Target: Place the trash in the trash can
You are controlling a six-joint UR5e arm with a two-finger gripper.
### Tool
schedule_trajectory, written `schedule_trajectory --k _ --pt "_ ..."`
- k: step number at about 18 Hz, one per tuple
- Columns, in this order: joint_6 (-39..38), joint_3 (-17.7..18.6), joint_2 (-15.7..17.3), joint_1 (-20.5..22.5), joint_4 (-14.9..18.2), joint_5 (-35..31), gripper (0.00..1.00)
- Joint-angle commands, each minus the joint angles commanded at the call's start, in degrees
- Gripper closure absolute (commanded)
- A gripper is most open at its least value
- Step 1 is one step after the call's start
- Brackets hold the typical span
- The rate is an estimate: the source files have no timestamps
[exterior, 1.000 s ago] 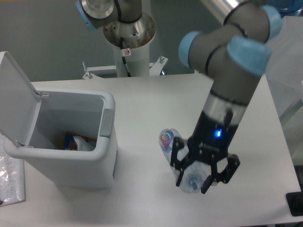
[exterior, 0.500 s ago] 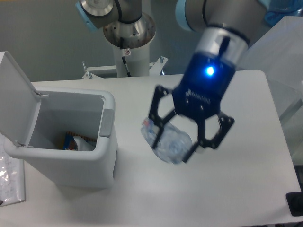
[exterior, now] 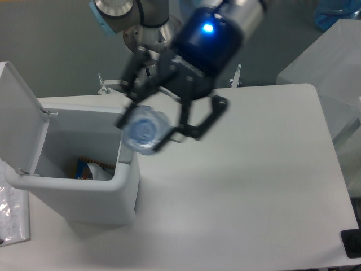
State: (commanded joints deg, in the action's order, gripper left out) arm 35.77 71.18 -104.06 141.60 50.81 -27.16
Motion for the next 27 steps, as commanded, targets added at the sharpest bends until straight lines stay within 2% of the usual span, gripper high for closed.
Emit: schedule_trajectory --k 4,7,9,10,12,13,14,19,23,27 --pt "0.7 2.73 0.27 -1.94 -2.2 -0.18 0.51" --pt "3.94 5.18 0.0 -3.78 -2.29 -0.35 0.5" --pt "8.07 7.82 0.26 -4.05 -2.29 -0.44 0.42" --pt "9.57 8.96 0.27 -4.14 -2.29 -0.53 0.33" --pt "11.24 11.25 1.05 -4.58 -2.38 -0.53 0.25" --pt "12.21 12.13 1.23 -4.67 -2.38 -0.62 0.07" --pt "12.74 12.57 1.67 -4.67 -2.29 -0.53 0.0" --pt "12.83 14.42 2.38 -4.06 -2.29 -0.62 0.0" --pt "12.92 14.51 1.94 2.0 -2.2 -0.7 0.0" --pt "13.53 14.51 -1.22 9.55 -2.2 -5.26 0.0"
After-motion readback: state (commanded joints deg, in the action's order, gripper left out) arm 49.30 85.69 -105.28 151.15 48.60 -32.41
